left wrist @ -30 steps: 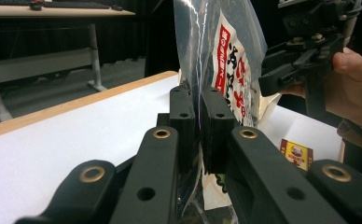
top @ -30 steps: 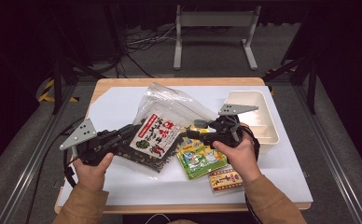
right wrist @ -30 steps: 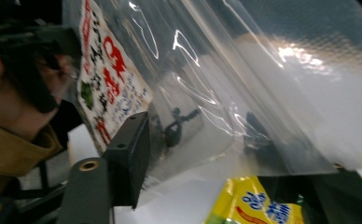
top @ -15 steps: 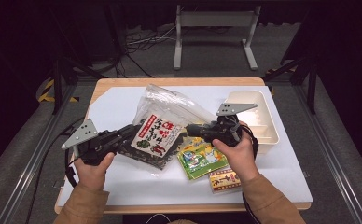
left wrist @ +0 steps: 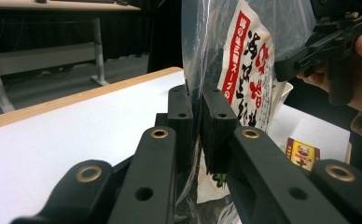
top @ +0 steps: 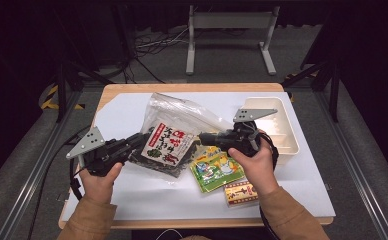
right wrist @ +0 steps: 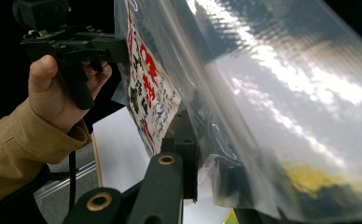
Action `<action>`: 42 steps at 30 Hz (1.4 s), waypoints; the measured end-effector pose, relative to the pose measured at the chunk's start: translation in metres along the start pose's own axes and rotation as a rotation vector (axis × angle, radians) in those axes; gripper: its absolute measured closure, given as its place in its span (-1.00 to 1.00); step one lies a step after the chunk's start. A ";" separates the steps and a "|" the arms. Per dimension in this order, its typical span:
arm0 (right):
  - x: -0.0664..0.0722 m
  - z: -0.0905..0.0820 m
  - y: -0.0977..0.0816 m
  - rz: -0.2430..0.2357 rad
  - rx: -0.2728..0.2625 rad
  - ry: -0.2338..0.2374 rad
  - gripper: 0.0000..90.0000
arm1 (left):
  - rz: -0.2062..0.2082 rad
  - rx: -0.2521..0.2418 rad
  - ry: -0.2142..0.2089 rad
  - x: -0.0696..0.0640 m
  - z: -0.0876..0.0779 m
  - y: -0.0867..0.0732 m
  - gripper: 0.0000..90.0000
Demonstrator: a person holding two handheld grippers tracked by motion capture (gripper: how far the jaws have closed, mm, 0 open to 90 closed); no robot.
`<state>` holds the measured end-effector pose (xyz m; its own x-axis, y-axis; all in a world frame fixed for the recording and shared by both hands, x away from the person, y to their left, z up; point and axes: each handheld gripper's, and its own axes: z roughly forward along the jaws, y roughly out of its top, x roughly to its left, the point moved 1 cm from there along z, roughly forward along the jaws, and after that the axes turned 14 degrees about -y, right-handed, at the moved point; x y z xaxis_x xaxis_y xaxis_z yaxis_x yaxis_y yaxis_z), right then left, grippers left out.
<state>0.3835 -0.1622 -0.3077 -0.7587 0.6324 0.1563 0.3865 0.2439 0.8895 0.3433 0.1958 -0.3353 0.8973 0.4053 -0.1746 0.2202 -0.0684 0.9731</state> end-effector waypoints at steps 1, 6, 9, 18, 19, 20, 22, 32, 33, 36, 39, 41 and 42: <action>0.001 -0.001 0.001 -0.002 -0.001 0.000 0.87 | 0.001 -0.003 -0.003 0.000 0.000 0.000 0.83; 0.004 -0.008 0.012 -0.023 -0.001 0.004 0.88 | 0.019 -0.002 0.013 -0.003 -0.001 0.002 0.70; 0.005 -0.011 0.016 -0.031 0.000 0.005 0.89 | 0.023 -0.006 0.005 -0.004 -0.001 0.003 0.64; 0.008 -0.028 0.037 -0.095 0.012 -0.048 0.89 | 0.004 -0.017 -0.011 0.000 -0.005 0.005 0.34; 0.008 -0.031 0.039 -0.101 0.013 -0.058 0.89 | 0.003 -0.016 -0.006 0.000 -0.005 0.005 0.30; 0.008 -0.033 0.042 -0.108 0.015 -0.066 0.89 | 0.004 -0.013 0.001 0.000 -0.005 0.005 0.28; 0.006 -0.038 0.046 -0.116 0.016 -0.085 0.89 | 0.002 -0.010 0.011 0.002 -0.007 0.005 0.24; -0.006 -0.063 0.064 -0.139 0.034 -0.184 0.89 | -0.037 0.002 0.045 0.013 -0.013 0.002 0.12; -0.007 -0.065 0.066 -0.140 0.036 -0.196 0.89 | -0.037 0.006 0.051 0.015 -0.013 0.001 0.12; -0.012 -0.074 0.072 -0.150 0.046 -0.231 0.89 | -0.047 0.013 0.054 0.017 -0.013 0.000 0.09; -0.015 -0.078 0.075 -0.151 0.051 -0.251 0.89 | -0.062 0.017 0.053 0.019 -0.013 -0.001 0.08; -0.019 -0.082 0.079 -0.150 0.058 -0.275 0.89 | -0.065 0.017 0.058 0.021 -0.013 -0.002 0.08; -0.021 -0.084 0.080 -0.149 0.061 -0.286 0.89 | -0.067 0.020 0.056 0.021 -0.013 -0.003 0.09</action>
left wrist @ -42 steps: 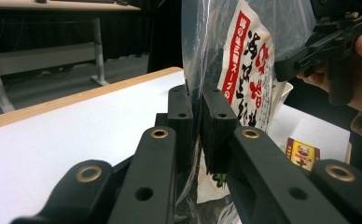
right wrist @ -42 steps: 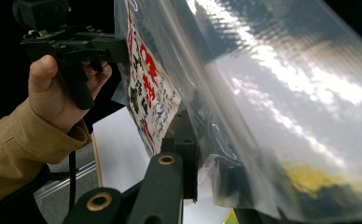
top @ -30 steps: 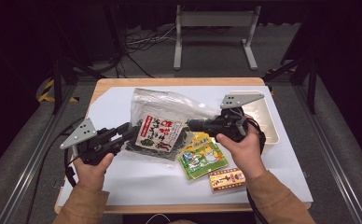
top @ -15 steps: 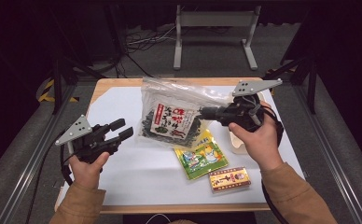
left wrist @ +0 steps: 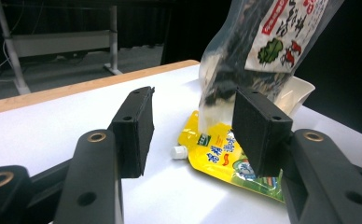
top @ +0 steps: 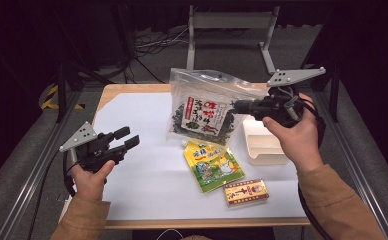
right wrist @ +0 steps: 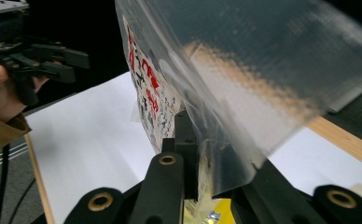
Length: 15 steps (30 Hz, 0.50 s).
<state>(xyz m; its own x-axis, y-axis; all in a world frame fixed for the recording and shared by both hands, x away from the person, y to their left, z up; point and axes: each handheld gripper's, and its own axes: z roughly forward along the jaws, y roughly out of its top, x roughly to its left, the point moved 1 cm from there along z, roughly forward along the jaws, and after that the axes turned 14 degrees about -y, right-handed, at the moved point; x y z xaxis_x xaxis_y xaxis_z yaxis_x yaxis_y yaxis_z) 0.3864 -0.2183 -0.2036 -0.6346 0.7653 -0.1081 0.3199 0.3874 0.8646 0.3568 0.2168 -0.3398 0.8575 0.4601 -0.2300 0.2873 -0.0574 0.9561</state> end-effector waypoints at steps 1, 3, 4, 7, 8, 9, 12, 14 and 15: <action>-0.003 -0.001 0.001 0.003 0.004 -0.012 0.89 | -0.006 0.000 0.003 0.000 0.000 0.000 0.09; -0.009 -0.003 0.002 0.006 0.011 -0.031 0.89 | -0.003 0.002 0.010 0.001 0.000 -0.001 0.09; -0.016 -0.006 0.002 0.010 0.015 -0.049 0.89 | -0.006 0.003 0.013 0.002 0.000 -0.001 0.09; -0.021 -0.007 0.002 0.020 0.020 -0.062 0.89 | -0.009 0.009 0.017 0.003 0.000 -0.002 0.09; -0.025 -0.008 0.002 0.022 0.022 -0.069 0.89 | -0.008 0.011 0.019 0.004 0.000 -0.002 0.09; -0.028 -0.009 0.003 0.028 0.024 -0.077 0.89 | -0.009 0.011 0.022 0.004 0.000 -0.003 0.09; -0.038 -0.012 0.003 0.033 0.031 -0.105 0.89 | -0.015 0.016 0.027 0.006 0.000 -0.004 0.09; -0.041 -0.013 0.003 0.037 0.034 -0.113 0.89 | -0.020 0.014 0.026 0.006 0.000 -0.004 0.08; -0.044 -0.014 0.003 0.036 0.035 -0.122 0.89 | -0.023 0.012 0.024 0.007 0.000 -0.004 0.08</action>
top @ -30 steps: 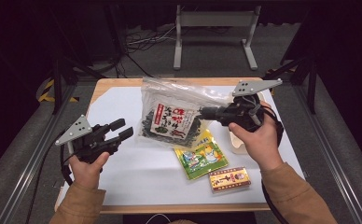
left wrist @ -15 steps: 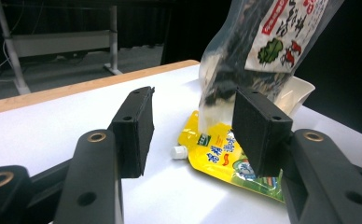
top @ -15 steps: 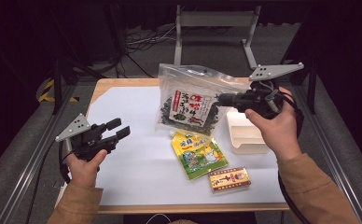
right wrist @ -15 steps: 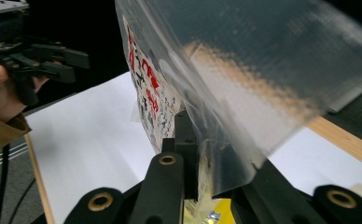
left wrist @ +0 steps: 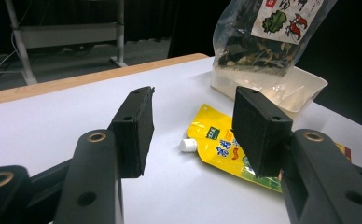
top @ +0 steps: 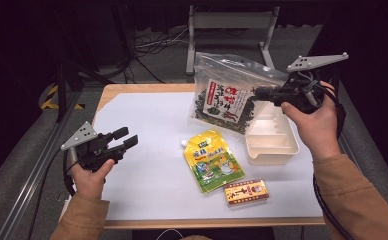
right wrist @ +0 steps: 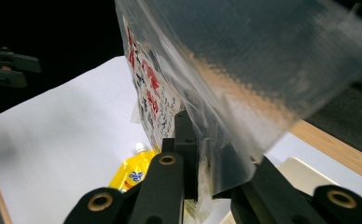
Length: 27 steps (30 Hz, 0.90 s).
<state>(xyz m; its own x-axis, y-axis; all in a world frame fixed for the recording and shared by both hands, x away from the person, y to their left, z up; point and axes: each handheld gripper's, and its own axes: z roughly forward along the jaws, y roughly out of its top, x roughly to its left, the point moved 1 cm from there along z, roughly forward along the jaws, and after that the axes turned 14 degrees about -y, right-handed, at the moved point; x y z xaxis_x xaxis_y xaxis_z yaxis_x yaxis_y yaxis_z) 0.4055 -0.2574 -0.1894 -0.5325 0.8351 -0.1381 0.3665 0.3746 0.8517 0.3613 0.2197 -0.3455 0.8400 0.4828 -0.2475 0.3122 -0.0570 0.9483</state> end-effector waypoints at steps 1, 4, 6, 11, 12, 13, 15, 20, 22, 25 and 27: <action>-0.005 -0.001 0.000 0.004 0.002 -0.014 0.89 | -0.002 -0.001 -0.001 0.000 0.000 0.000 0.08; -0.012 -0.002 0.001 0.005 0.009 -0.037 0.89 | -0.001 0.002 -0.001 0.000 0.001 0.000 0.07; -0.015 -0.002 0.001 0.006 0.011 -0.046 0.89 | 0.001 0.004 0.000 0.000 0.001 0.000 0.07; -0.029 -0.004 0.000 0.019 0.023 -0.092 0.89 | -0.005 0.013 0.003 0.002 0.001 -0.001 0.06; -0.031 -0.004 0.000 0.021 0.025 -0.100 0.89 | -0.007 0.015 0.001 0.002 0.002 -0.001 0.06; -0.031 -0.004 0.000 0.021 0.025 -0.100 0.89 | -0.007 0.015 0.001 0.002 0.002 -0.001 0.06; -0.037 -0.004 -0.001 0.026 0.031 -0.123 0.89 | -0.010 0.015 0.002 0.002 0.002 -0.001 0.06; -0.046 -0.005 -0.001 0.028 0.040 -0.155 0.89 | -0.007 0.015 0.004 0.001 0.003 -0.001 0.06; -0.048 -0.005 -0.001 0.027 0.043 -0.162 0.89 | -0.007 0.017 0.005 0.001 0.003 -0.001 0.06; -0.052 -0.005 -0.001 0.020 0.050 -0.180 0.89 | -0.006 0.020 0.004 0.001 0.004 -0.001 0.06; -0.056 -0.006 -0.001 0.023 0.057 -0.197 0.89 | -0.006 0.025 0.004 0.000 0.004 -0.002 0.06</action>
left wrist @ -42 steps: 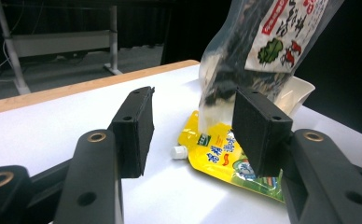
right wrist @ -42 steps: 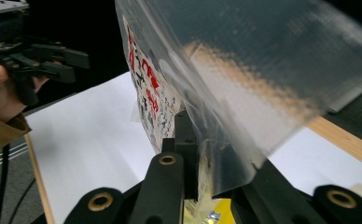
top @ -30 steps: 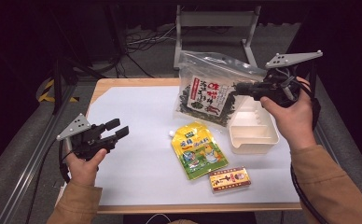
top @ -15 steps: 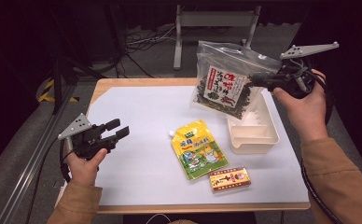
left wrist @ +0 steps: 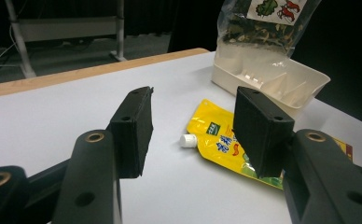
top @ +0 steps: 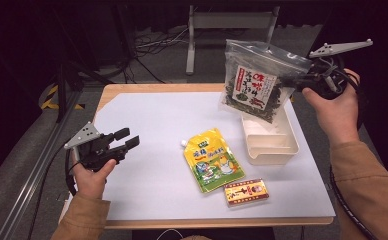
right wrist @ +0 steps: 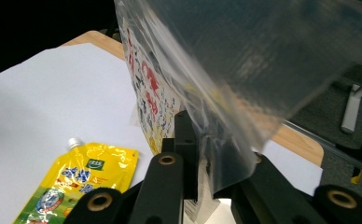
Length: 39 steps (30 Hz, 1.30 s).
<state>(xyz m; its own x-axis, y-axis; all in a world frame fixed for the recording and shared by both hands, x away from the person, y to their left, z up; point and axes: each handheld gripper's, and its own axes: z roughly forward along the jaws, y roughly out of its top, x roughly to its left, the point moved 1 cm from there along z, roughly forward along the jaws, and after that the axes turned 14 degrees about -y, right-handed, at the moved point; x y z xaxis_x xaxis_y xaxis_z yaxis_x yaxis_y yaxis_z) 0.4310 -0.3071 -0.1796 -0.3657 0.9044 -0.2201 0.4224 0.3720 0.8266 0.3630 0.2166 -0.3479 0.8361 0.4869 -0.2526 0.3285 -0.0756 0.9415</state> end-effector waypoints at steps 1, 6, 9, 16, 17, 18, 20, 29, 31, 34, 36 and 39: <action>0.000 0.000 0.000 0.000 0.000 0.000 0.89 | 0.000 0.000 0.000 0.000 0.000 0.000 0.06; -0.006 0.001 -0.001 0.003 0.002 -0.022 0.89 | 0.004 0.000 -0.001 -0.001 0.000 0.000 0.06; -0.010 0.003 -0.002 0.019 0.011 -0.031 0.89 | 0.003 0.002 0.000 -0.001 0.000 0.000 0.06; -0.021 0.009 -0.004 0.037 0.039 -0.054 0.89 | -0.003 0.006 -0.002 -0.001 0.001 0.000 0.06; -0.023 0.010 -0.006 0.042 0.046 -0.056 0.89 | -0.002 0.009 -0.001 -0.001 0.001 0.000 0.06; -0.025 0.011 -0.007 0.042 0.052 -0.060 0.89 | 0.000 0.010 -0.001 -0.001 0.001 0.000 0.06; -0.027 0.014 -0.009 0.045 0.063 -0.068 0.89 | -0.001 0.009 0.002 -0.001 0.001 0.000 0.06; -0.034 0.021 -0.015 0.059 0.104 -0.098 0.88 | 0.000 0.016 0.003 -0.001 0.002 0.000 0.06; -0.035 0.022 -0.016 0.061 0.111 -0.108 0.88 | 0.001 0.017 0.003 -0.001 0.003 -0.001 0.06; -0.036 0.024 -0.017 0.063 0.128 -0.134 0.88 | 0.002 0.017 0.005 -0.001 0.002 -0.001 0.07; -0.037 0.026 -0.017 0.061 0.137 -0.147 0.88 | -0.001 0.017 0.006 -0.001 0.002 -0.001 0.07; -0.038 0.030 -0.019 0.074 0.145 -0.154 0.87 | -0.002 0.017 0.008 -0.001 0.002 -0.001 0.07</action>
<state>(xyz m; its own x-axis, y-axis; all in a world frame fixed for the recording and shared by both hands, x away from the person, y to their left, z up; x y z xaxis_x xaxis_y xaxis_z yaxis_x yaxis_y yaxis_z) 0.4619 -0.3426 -0.2020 -0.2031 0.9474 -0.2475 0.5625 0.3198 0.7624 0.3632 0.2143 -0.3494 0.8319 0.4941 -0.2525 0.3373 -0.0891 0.9372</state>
